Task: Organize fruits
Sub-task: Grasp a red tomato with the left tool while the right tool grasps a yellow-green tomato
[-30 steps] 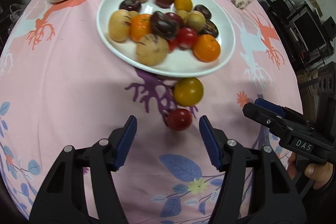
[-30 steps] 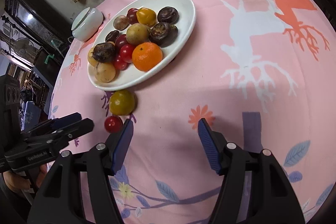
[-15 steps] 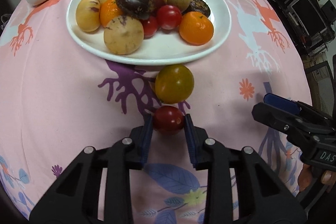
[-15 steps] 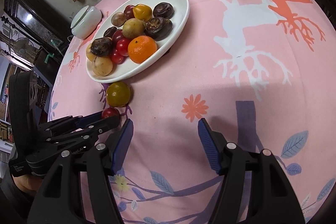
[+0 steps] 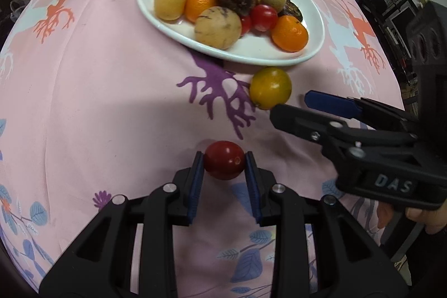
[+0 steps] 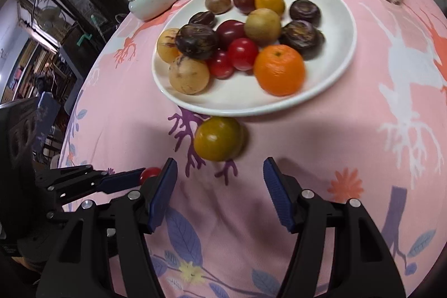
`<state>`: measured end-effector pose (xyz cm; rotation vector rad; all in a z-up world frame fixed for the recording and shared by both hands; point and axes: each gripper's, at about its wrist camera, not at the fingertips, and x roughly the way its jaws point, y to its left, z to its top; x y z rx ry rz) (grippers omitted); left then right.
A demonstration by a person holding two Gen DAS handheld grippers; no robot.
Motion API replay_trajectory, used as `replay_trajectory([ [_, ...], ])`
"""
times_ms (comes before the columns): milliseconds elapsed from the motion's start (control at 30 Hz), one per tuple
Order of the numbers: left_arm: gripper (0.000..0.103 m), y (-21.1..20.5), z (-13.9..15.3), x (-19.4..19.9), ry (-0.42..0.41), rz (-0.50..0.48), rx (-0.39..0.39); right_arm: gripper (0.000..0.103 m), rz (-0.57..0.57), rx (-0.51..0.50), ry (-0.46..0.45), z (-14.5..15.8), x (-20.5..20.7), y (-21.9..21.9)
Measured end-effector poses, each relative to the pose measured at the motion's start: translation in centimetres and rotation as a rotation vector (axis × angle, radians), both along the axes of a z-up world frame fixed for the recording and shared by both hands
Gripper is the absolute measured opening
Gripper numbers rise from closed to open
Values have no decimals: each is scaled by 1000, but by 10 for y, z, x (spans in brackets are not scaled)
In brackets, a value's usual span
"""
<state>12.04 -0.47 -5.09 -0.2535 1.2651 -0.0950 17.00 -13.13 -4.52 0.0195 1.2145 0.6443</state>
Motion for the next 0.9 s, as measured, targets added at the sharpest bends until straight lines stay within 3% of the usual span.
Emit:
replay_trajectory([
  [100,30,3,-2,-2,7,14,-12,65,10,-33,-25,-3,5,10],
  [233,30,5,-5,-2,13,19,-6,51,32,-62,-19,-9,11,22],
  [433,30,6,-9,-2,23,26,1,43,16,-99,-38,-13,13,26],
  [900,30,5,-11,-3,20,35,9,42,-47,-49,-1,0,-12,-28],
])
